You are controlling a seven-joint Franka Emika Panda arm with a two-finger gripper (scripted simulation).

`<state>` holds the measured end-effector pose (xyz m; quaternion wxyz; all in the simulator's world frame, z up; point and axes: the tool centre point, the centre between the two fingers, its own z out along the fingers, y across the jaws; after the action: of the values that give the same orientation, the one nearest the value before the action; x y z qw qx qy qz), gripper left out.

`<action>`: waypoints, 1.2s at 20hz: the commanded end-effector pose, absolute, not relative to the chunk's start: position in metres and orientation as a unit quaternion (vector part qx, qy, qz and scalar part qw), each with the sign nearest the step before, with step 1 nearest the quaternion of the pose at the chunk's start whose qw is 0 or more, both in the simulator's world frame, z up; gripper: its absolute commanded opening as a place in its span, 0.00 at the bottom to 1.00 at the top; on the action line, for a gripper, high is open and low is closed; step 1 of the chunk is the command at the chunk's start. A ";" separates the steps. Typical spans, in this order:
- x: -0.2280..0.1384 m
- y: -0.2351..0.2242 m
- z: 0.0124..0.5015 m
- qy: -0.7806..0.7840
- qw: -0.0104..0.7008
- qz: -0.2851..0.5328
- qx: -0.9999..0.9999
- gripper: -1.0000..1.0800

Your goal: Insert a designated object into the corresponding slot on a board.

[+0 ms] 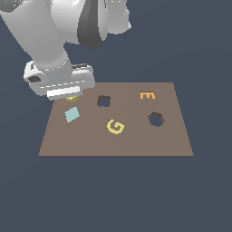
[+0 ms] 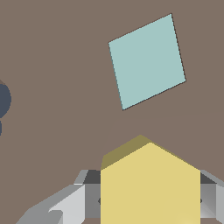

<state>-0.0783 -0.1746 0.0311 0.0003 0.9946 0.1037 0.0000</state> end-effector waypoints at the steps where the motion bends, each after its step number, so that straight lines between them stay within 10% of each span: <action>1: -0.068 -0.172 0.032 0.131 0.000 0.000 0.991 0.00; 24: 0.067 -0.048 0.037 0.576 0.001 0.001 0.818 0.00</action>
<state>0.0613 -0.0603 0.0362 0.0010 0.8365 0.5479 0.0005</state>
